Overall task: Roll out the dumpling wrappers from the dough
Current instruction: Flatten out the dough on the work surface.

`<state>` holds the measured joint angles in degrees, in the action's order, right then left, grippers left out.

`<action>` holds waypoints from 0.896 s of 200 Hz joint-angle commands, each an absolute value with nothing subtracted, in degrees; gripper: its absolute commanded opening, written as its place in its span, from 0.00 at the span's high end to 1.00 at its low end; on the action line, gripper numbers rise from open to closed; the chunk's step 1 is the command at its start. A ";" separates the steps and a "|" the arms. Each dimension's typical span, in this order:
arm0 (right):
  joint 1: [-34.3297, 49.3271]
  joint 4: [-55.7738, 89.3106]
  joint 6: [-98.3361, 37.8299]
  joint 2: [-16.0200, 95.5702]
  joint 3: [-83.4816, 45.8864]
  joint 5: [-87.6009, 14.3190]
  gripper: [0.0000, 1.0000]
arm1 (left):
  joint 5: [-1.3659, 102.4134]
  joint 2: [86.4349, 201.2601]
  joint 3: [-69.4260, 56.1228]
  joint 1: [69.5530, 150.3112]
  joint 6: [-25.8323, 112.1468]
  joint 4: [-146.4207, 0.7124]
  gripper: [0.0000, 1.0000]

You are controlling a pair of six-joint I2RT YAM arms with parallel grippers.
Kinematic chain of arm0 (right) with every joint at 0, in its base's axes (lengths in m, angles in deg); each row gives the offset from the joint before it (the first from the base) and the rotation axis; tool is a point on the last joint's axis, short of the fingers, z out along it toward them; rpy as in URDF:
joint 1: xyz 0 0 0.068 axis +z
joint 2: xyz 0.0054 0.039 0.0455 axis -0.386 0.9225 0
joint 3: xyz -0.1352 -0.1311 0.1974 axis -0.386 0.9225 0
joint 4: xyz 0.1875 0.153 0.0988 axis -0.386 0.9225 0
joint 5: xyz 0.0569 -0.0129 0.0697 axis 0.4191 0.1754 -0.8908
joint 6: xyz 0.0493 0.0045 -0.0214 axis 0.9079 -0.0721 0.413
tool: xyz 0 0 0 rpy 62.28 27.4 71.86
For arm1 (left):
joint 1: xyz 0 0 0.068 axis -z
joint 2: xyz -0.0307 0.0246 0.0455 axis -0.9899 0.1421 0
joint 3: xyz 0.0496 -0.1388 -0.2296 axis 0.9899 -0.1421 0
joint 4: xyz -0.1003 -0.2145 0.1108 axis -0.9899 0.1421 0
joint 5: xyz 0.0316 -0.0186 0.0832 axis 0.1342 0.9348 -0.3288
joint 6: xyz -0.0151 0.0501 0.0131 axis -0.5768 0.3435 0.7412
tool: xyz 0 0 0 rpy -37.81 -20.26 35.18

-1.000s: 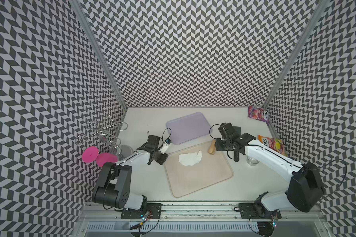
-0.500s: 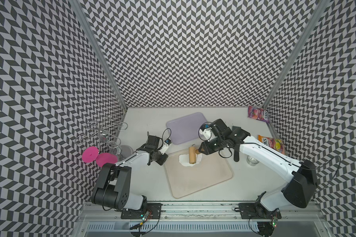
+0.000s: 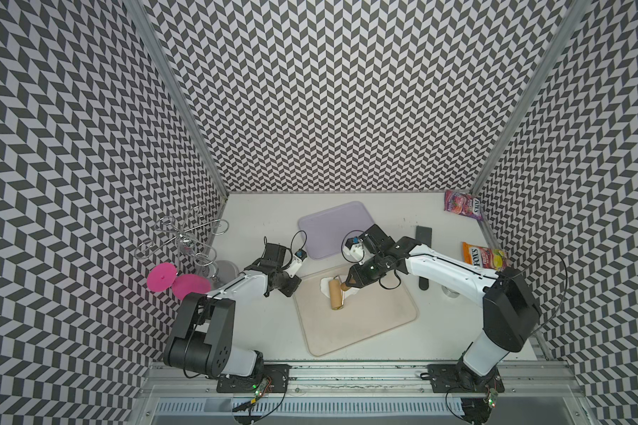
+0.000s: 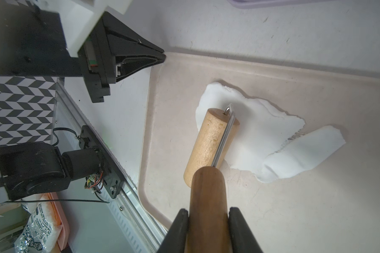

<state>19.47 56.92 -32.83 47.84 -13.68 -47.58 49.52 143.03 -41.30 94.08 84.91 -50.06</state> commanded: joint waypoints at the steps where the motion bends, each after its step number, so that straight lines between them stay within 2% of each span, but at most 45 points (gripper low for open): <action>1: 18.46 63.11 -33.23 46.30 -9.45 -38.77 1.00 | 50.42 141.54 -41.52 94.05 86.22 -49.43 1.00; 47: 16.44 68.65 -32.84 41.48 -7.02 -31.68 1.00 | 49.94 141.94 -41.66 93.96 86.22 -49.70 1.00; 102: 12.63 71.15 -32.82 38.69 -6.77 -29.39 1.00 | 50.03 141.82 -41.63 93.96 86.22 -49.60 1.00; 134: 11.56 72.05 -33.41 37.17 -9.97 -30.63 1.00 | 50.11 141.73 -41.53 93.98 86.17 -49.60 1.00; 179: 11.66 69.24 -33.94 35.84 -17.78 -38.59 1.00 | 50.47 141.53 -41.48 93.96 86.22 -49.42 1.00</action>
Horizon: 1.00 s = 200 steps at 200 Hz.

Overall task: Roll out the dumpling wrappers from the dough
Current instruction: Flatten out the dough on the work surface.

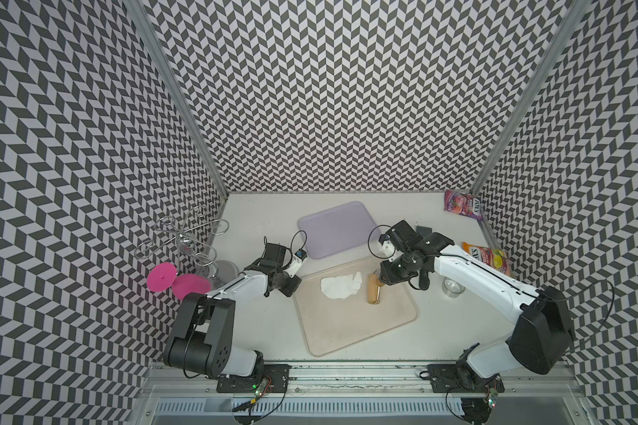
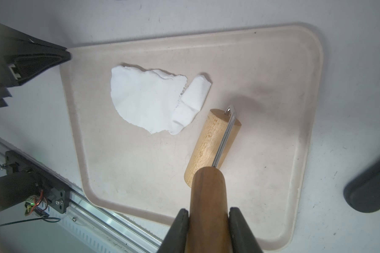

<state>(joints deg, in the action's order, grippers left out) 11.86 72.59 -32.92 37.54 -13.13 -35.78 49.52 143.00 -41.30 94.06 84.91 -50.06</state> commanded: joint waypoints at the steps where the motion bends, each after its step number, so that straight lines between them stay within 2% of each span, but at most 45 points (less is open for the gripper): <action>1: 11.66 69.15 -33.93 35.87 -17.92 -38.78 1.00 | 50.49 141.54 -41.46 93.96 86.22 -49.42 1.00; 36: 12.10 66.30 -33.34 38.90 -19.82 -41.38 1.00 | 50.56 141.61 -41.44 93.96 86.23 -49.40 1.00; 84: 12.10 61.15 -33.11 42.89 -15.51 -42.53 1.00 | 50.51 141.35 -41.61 93.95 86.22 -49.42 1.00; 153: 9.20 63.91 -30.87 43.41 -4.12 -30.09 1.00 | 50.25 141.37 -41.63 93.96 86.19 -49.67 1.00; 200: 7.49 67.44 -30.93 40.97 -2.77 -23.57 1.00 | 50.34 141.15 -41.62 93.96 86.18 -49.46 1.00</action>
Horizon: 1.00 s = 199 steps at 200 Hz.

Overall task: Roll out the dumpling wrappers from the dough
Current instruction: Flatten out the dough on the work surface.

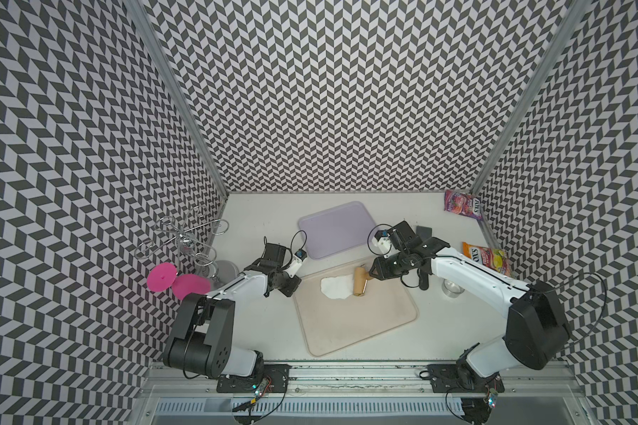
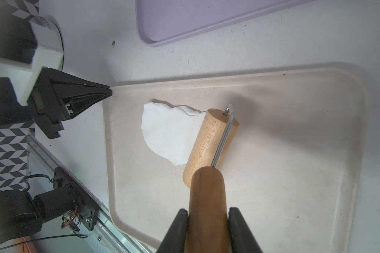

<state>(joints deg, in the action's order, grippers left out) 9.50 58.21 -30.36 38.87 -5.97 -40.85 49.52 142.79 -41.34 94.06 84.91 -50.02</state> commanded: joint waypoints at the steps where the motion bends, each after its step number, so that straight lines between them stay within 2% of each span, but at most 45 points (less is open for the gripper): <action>1: 7.47 67.63 -30.98 40.94 -2.82 -23.40 1.00 | 50.38 141.12 -41.61 93.96 86.15 -49.44 1.00; 39: 7.36 71.53 -30.36 39.35 -5.83 -17.21 1.00 | 50.54 141.08 -41.53 93.96 86.22 -49.42 1.00; 66: 7.45 72.91 -30.97 37.50 -9.81 -17.12 1.00 | 50.69 141.09 -41.53 93.96 86.31 -49.42 1.00; 87: 7.62 72.31 -32.27 35.08 -13.76 -21.15 1.00 | 50.69 140.99 -41.56 94.01 86.31 -49.42 1.00; 132: 8.35 65.27 -31.90 30.93 -16.84 -37.98 1.00 | 50.95 140.86 -41.55 93.97 86.35 -49.42 1.00; 199: 13.32 57.82 -29.14 37.45 -15.83 -42.58 1.00 | 50.81 141.08 -41.64 94.01 86.30 -49.43 1.00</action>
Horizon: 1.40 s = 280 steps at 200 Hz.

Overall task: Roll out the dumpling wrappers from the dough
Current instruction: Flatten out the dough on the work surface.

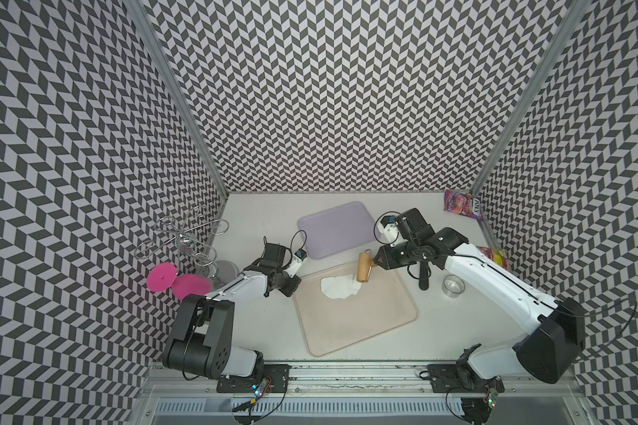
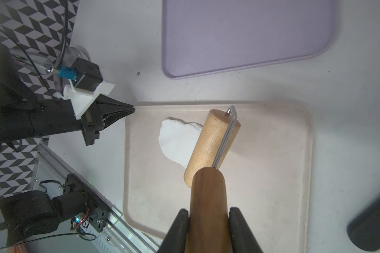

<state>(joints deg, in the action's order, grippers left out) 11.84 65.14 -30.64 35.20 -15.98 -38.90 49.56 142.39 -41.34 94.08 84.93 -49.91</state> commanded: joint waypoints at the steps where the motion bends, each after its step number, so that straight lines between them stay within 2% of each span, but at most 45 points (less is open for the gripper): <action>1: 13.37 57.67 -29.12 37.56 -15.76 -42.62 1.00 | 50.79 141.05 -41.63 93.98 86.30 -49.43 1.00; 62: 11.72 56.13 -29.35 42.61 -9.29 -38.48 1.00 | 50.67 140.94 -41.77 93.96 86.35 -49.42 1.00; 111: 7.33 59.63 -29.94 40.63 -1.80 -34.88 1.00 | 50.61 140.84 -41.86 93.96 86.31 -49.51 1.00; 218: 2.96 67.13 -31.00 38.43 -3.11 -23.97 1.00 | 51.04 140.32 -41.97 93.96 86.39 -49.62 1.00; 235: 3.12 67.09 -31.50 35.55 -6.44 -25.48 1.00 | 51.15 140.23 -42.04 93.96 86.37 -49.55 1.00; 255: 4.68 65.25 -33.25 32.38 -9.97 -32.50 1.00 | 51.22 140.26 -42.02 93.96 86.39 -49.57 1.00; 280: 9.64 64.90 -34.20 34.02 -14.53 -38.08 1.00 | 51.15 140.52 -41.98 93.96 86.39 -49.64 1.00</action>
